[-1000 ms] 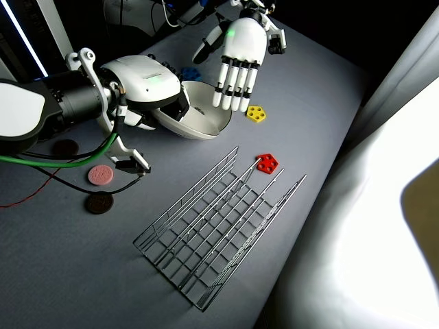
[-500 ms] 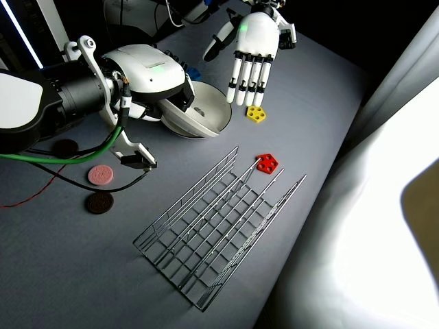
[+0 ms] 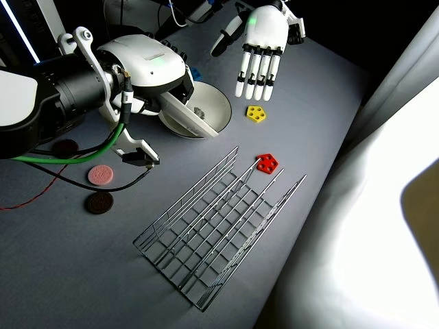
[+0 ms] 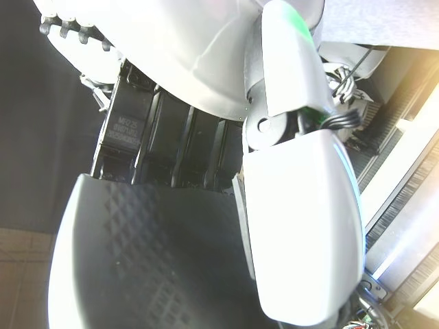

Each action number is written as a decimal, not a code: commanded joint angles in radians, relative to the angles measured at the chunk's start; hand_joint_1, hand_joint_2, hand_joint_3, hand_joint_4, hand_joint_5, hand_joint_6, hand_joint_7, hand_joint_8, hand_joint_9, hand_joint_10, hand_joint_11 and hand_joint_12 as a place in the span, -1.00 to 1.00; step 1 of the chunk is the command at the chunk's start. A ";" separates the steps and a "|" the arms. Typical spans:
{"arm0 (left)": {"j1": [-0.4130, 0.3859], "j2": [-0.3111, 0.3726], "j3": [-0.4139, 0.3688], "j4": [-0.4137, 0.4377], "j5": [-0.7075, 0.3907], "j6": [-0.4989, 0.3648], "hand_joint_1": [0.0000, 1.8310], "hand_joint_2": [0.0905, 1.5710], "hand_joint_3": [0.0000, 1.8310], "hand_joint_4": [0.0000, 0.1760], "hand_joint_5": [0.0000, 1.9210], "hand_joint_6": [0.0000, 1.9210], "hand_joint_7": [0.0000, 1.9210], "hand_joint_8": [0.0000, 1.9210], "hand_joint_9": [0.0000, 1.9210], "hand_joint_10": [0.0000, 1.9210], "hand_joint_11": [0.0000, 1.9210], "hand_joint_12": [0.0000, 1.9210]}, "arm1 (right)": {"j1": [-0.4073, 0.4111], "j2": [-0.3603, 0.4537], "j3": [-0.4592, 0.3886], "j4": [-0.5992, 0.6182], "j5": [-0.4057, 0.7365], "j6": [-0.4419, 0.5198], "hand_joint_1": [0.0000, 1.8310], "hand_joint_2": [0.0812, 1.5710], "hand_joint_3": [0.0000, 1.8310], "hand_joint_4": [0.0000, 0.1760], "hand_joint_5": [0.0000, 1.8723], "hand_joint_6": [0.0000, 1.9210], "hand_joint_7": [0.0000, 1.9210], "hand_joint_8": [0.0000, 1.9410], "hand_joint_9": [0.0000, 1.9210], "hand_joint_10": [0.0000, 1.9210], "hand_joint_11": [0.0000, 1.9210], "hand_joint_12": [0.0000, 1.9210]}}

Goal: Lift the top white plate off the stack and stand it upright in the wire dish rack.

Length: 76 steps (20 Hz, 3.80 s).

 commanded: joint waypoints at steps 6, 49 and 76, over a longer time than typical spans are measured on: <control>-0.027 0.025 -0.038 -0.090 -0.032 0.245 -0.83 0.15 -1.00 -1.00 -0.92 -1.00 -0.90 -1.00 -0.91 -1.00 -1.00 -0.73 | 0.073 0.011 0.019 0.096 0.038 -0.005 0.62 0.40 -1.00 -1.00 -0.14 0.32 -0.03 -0.12 -0.06 0.03 -0.06 0.50; 0.003 0.029 0.019 -0.143 -0.071 0.510 -0.79 0.17 -1.00 -1.00 -0.93 -1.00 -0.92 -1.00 -0.92 -1.00 -0.99 -0.74 | 0.281 -0.036 0.185 0.231 -0.039 0.381 0.62 0.40 -1.00 -1.00 -0.16 0.32 -0.07 -0.08 -0.05 0.04 -0.03 0.49; -0.016 0.033 -0.005 -0.112 -0.066 0.492 -0.82 0.18 -1.00 -1.00 -0.90 -1.00 -0.92 -1.00 -0.94 -1.00 -1.00 -0.79 | 0.250 -0.059 0.275 0.313 -0.145 0.610 0.62 0.41 -1.00 -1.00 -0.13 0.31 -0.07 -0.05 -0.12 0.10 -0.05 0.49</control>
